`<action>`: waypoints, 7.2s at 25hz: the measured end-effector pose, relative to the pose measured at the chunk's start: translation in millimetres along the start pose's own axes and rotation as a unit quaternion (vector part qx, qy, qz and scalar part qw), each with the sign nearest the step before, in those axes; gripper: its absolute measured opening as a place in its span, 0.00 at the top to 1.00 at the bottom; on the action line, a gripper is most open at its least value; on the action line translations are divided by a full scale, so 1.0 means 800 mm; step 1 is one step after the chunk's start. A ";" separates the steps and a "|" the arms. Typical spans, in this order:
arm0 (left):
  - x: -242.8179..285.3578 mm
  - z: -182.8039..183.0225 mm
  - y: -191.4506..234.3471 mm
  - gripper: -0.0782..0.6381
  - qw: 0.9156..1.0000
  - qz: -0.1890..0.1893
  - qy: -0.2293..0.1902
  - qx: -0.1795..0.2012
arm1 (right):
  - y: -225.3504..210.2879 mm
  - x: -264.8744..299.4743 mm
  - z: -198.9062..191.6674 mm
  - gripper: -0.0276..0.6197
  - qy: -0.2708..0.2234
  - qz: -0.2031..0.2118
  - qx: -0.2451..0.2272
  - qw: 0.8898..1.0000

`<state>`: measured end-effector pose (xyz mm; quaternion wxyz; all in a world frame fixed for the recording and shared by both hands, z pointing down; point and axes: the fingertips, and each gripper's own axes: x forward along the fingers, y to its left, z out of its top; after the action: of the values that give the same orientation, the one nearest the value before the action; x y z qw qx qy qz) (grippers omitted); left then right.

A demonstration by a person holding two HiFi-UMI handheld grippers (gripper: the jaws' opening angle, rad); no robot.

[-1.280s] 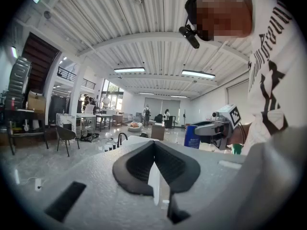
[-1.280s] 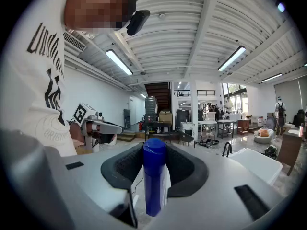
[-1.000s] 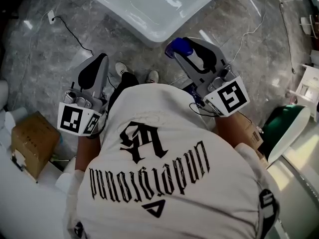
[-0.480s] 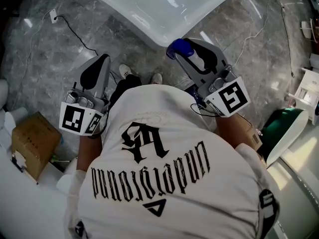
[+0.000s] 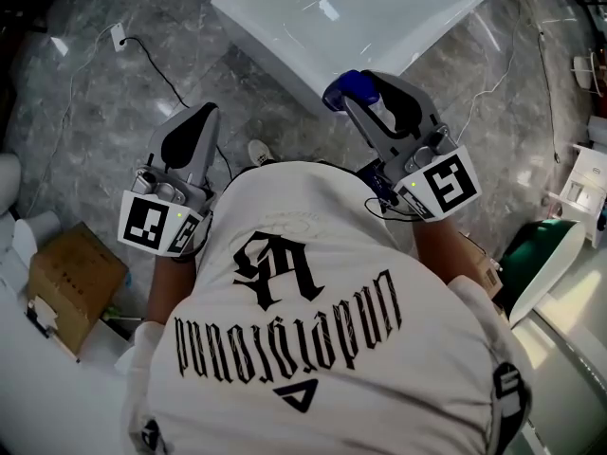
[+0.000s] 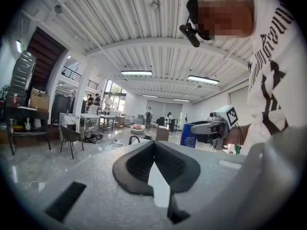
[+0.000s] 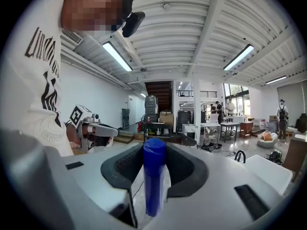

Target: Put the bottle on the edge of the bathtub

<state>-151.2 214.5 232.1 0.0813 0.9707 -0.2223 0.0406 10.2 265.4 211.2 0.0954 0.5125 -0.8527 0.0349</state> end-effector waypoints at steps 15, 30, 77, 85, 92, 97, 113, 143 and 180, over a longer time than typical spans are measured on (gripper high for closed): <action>-0.054 0.003 0.100 0.87 1.000 0.017 -0.003 -0.003 | 0.018 0.100 0.026 0.73 0.004 -0.005 -0.004 1.000; -0.014 0.004 0.175 0.87 0.998 0.059 0.008 -0.012 | -0.042 0.180 0.021 0.73 0.005 0.025 -0.002 1.000; 0.337 0.056 0.348 0.87 0.998 -0.052 0.035 0.003 | -0.332 0.316 -0.001 0.73 0.023 -0.065 0.036 0.997; 0.392 0.063 0.415 0.87 0.996 -0.080 0.050 0.001 | -0.371 0.391 -0.016 0.73 0.052 -0.076 0.044 0.995; 0.438 0.066 0.480 0.87 0.993 -0.100 0.064 -0.006 | -0.408 0.460 -0.035 0.73 0.084 -0.082 0.044 0.992; 0.455 0.057 0.517 0.87 0.991 -0.108 0.077 -0.013 | -0.424 0.501 -0.055 0.73 0.109 -0.088 0.053 0.989; 0.507 -0.031 0.609 0.87 0.979 -0.133 0.153 -0.031 | -0.459 0.626 -0.142 0.73 0.187 -0.062 0.066 0.978; 0.577 -0.238 0.669 0.87 0.947 -0.175 0.262 -0.067 | -0.496 0.735 -0.395 0.74 0.316 -0.050 0.062 0.946; 0.573 -0.294 0.646 0.87 0.933 -0.192 0.296 -0.071 | -0.502 0.748 -0.457 0.74 0.348 -0.065 0.047 0.934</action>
<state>23.7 -398.1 588.2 0.2188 0.9304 0.0001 0.2939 136.9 -385.6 672.4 0.3640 0.5263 -0.7283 0.2451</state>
